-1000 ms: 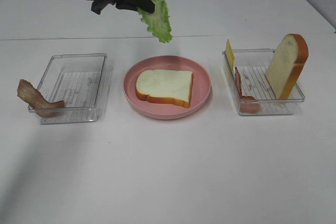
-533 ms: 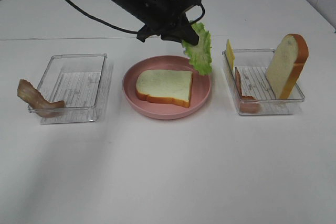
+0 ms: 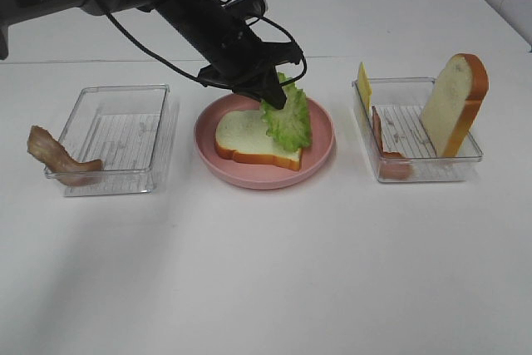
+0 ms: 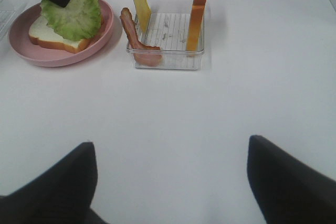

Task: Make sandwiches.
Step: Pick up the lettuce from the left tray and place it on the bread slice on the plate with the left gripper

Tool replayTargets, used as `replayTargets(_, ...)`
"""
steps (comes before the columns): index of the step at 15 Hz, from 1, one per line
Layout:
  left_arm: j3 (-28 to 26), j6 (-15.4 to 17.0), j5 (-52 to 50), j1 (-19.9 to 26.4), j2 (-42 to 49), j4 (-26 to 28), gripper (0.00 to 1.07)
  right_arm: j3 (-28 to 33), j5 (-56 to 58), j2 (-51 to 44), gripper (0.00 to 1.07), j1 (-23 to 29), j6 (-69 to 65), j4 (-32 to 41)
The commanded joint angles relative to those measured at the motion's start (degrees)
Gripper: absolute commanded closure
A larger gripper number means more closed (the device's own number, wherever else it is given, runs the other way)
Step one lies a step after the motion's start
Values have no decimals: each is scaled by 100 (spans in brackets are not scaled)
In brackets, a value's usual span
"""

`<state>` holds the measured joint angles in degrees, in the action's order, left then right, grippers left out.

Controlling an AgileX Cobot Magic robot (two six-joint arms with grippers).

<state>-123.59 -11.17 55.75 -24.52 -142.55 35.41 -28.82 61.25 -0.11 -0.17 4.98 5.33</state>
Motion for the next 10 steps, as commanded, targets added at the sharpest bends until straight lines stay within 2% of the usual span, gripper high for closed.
replayTargets(1, -23, 29, 34, -6, 6, -361, 107, 0, -52, -92, 32, -34, 46, 34)
replayTargets(5, -23, 29, 40, -6, 6, -825, 104, 0, -52, -92, 32, -34, 46, 34)
replayTargets(7, -23, 29, 34, -6, 6, -905, 91, 0, -52, -92, 32, -34, 46, 34)
replayTargets(10, -23, 172, 11, -6, 6, -1060, 57, 0, -52, -92, 32, -34, 46, 34)
